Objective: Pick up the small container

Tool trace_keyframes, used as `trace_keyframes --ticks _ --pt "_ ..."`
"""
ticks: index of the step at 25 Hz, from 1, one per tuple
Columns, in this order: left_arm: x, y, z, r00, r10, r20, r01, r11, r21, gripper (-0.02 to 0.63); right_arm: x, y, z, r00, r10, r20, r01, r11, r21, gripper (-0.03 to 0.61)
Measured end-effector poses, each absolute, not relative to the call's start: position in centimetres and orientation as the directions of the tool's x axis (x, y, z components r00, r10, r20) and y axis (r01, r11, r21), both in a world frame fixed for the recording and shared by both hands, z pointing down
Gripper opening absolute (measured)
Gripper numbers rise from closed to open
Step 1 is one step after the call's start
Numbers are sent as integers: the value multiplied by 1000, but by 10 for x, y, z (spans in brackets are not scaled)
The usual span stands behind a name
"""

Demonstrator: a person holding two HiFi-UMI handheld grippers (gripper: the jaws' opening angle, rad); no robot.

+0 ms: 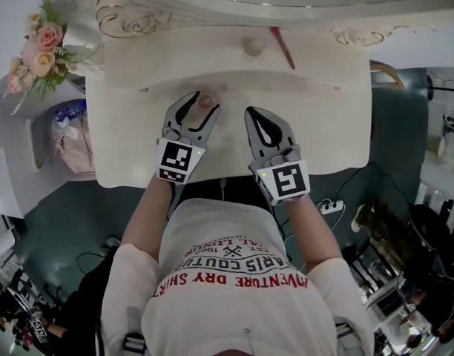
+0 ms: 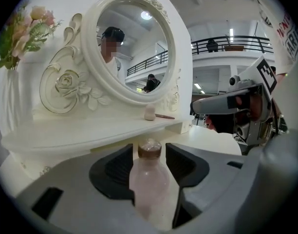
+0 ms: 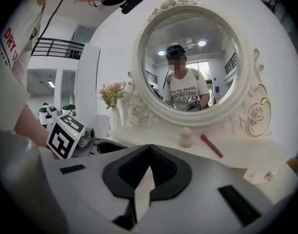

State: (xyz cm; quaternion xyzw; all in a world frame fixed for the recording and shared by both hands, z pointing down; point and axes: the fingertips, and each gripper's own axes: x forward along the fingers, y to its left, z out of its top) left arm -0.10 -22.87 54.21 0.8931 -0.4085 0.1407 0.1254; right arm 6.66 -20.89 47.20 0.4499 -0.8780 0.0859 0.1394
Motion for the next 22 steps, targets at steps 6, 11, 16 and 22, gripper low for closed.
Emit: trace_keyframes --ticks 6,11,16,22 --pt "1 -241 556 587 -727 357 -795 -600 86 176 69 -222 479 -575 -750 328 -802 596 -41 -2" --pt "3 -241 555 559 -747 359 -809 -586 41 153 75 -225 481 -593 -724 353 -783 621 -40 -2" --pt "1 -241 555 538 -752 381 -823 -567 42 146 84 -228 484 -587 -719 372 -786 616 -51 -2" --pt "-6 -241 542 517 -752 409 -841 -536 76 144 88 -227 476 -593 -716 369 -782 621 -51 -2"
